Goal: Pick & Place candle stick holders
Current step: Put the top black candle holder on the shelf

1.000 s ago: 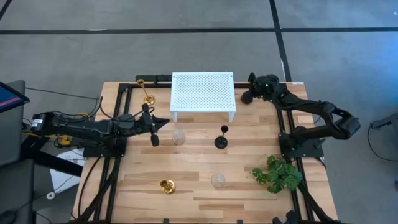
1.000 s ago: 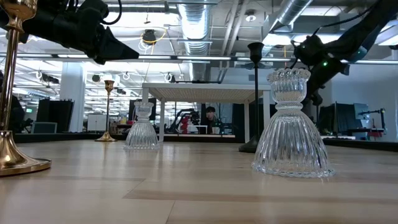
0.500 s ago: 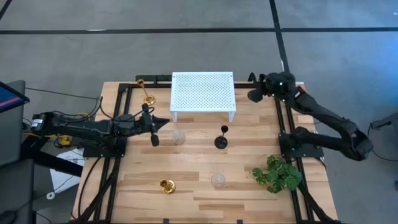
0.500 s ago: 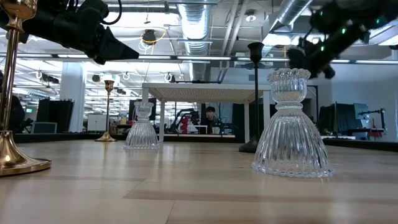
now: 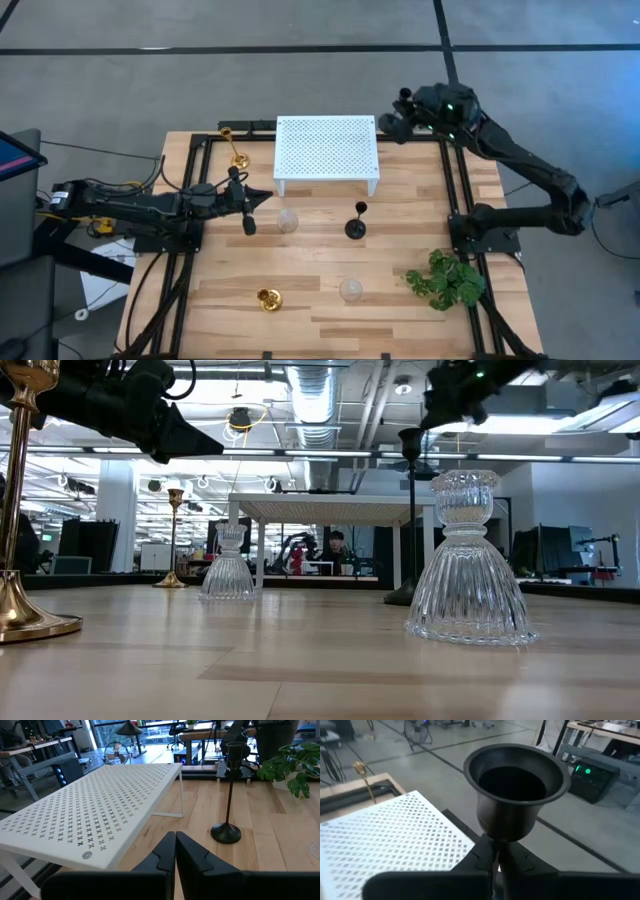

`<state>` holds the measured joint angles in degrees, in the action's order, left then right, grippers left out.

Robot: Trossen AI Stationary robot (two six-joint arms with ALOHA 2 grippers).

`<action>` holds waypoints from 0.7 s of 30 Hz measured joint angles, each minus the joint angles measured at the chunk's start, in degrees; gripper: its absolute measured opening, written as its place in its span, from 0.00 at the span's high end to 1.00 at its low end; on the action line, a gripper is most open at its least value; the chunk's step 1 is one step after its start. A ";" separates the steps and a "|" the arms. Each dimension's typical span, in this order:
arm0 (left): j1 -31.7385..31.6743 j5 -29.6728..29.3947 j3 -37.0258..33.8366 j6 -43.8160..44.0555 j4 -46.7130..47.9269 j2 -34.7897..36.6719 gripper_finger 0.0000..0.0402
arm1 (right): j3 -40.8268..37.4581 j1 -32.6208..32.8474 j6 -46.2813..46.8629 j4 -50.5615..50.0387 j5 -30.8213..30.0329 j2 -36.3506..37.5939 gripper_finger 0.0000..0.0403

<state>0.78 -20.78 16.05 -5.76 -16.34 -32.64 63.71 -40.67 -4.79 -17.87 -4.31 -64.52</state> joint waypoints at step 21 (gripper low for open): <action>0.02 0.00 0.00 0.00 -0.02 0.00 0.97 | 13.26 -2.38 0.14 0.15 12.31 -23.99 1.00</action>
<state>0.80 -20.78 16.05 -5.76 -16.36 -32.64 76.97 -43.05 -4.64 -17.72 8.00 -88.51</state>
